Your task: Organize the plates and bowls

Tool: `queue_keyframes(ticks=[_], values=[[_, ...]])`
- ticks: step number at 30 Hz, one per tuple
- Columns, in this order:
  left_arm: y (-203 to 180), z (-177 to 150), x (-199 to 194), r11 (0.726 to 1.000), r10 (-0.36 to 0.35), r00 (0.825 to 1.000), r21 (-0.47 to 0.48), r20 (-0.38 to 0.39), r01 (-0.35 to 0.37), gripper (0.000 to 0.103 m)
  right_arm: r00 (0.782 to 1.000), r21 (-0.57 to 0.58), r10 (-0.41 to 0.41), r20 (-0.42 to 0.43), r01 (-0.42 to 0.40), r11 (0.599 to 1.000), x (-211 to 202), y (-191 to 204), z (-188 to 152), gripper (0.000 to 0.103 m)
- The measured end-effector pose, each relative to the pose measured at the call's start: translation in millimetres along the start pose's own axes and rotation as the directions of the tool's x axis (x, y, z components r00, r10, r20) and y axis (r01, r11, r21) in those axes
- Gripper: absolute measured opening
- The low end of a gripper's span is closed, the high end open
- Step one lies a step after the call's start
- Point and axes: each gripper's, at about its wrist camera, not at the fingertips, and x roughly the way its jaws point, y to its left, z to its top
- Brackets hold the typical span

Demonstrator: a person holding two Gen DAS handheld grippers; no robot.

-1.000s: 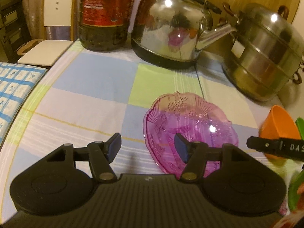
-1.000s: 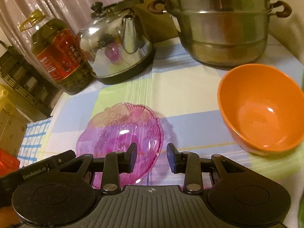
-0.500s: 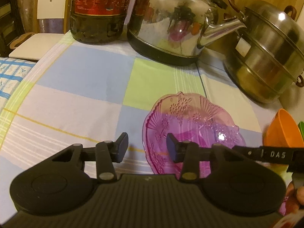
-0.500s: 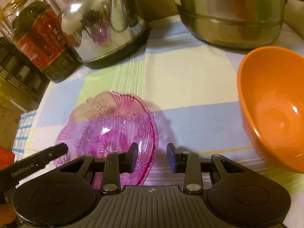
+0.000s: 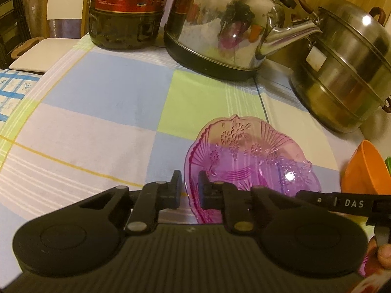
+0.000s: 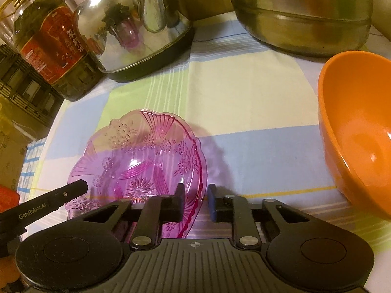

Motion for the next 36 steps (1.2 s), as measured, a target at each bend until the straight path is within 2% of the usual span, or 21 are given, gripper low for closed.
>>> queue_keyframes(ticks=[2,12,22,27,36], values=[[-1,0,0,1.0,-0.001,1.0,0.001,0.001,0.001,0.01,1.0,0.004,0.006,-0.002,-0.006,1.0,0,-1,0,0.015],[-4,2,-8,1.0,0.006,1.0,-0.005,0.016,-0.006,0.01,0.999,-0.024,-0.003,0.032,0.004,1.0,-9,7,0,0.014],[-16,3,-50,1.0,0.004,0.999,-0.009,0.051,-0.003,0.01,0.996,-0.046,0.01,0.084,-0.007,0.999,-52,17,-3,0.013],[-32,-2,-82,1.0,-0.007,0.996,0.024,0.083,0.005,0.01,0.994,-0.051,0.012,0.111,-0.007,0.999,-90,18,-20,0.013],[-65,-48,-145,0.997,-0.035,0.996,0.064,0.083,0.03,0.01,0.993,-0.034,-0.009,0.12,0.013,0.999,-163,8,-75,0.013]])
